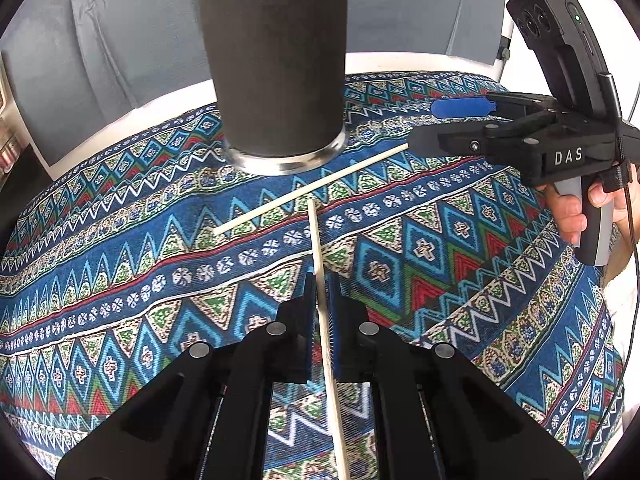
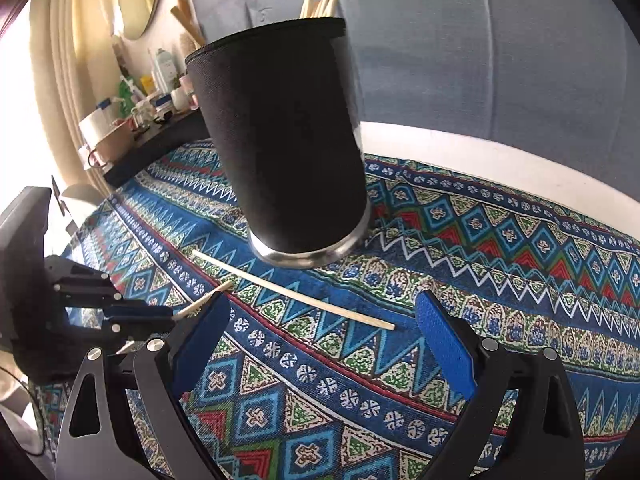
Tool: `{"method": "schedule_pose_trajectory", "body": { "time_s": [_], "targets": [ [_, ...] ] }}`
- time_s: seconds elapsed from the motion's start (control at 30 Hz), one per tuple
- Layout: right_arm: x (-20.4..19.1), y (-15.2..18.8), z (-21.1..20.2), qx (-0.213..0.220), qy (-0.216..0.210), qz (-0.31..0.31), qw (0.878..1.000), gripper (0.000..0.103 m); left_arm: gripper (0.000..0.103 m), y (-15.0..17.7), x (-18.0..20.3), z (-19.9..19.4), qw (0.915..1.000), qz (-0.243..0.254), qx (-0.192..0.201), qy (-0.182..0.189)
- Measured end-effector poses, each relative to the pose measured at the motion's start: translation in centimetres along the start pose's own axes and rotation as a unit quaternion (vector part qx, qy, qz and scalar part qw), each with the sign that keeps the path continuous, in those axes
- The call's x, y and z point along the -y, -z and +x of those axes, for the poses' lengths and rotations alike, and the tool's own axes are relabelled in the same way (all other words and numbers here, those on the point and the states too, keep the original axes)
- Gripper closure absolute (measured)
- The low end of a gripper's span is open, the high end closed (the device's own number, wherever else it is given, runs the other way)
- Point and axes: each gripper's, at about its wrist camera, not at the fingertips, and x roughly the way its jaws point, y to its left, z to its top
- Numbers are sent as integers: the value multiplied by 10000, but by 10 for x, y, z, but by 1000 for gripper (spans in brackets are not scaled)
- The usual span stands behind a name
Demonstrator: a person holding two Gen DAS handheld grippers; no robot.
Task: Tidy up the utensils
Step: 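Move the left tool back to the last chopsticks while the right tool returns, then grasp a chopstick with the left tool while the right tool grasps one and lifts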
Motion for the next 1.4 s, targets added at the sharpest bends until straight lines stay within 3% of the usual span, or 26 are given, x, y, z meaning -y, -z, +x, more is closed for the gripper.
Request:
{"method": "schedule_pose_trajectory", "body": {
  "time_s": [0.37,0.5,0.73,0.8,0.87,0.93,0.97,1.17,1.4],
  "targets": [
    [-33,-16,44,-777,-154,-889,9929,14,97,10,-65,-9,9984,-540,-54,-166],
    [-41,-16,65,-1049,-24,-1106,9883,12,96,9,-77,-9,9983,-572,-37,-132],
    [-43,-20,74,-1021,71,-1082,9889,15,96,11,-79,-16,9984,-564,9,-105],
    [-50,-20,71,-1037,-24,-1244,9868,35,96,10,-77,-16,9984,-545,32,-126],
    [-62,-20,68,-1030,-19,-1453,9840,73,96,12,-76,-17,9983,-557,31,-139],
    [-73,-14,63,-1046,90,-1655,9806,92,96,11,-76,-13,9983,-556,6,-146],
    [-78,-10,60,-1078,159,-1722,9790,96,96,10,-76,-12,9983,-563,-3,-145],
    [-74,14,32,-1222,328,-1578,9793,98,97,10,-72,-14,9982,-575,46,-182],
    [-57,45,-15,-957,107,-1119,9890,99,98,15,-82,-18,9960,-888,-126,35]
  ]
}}
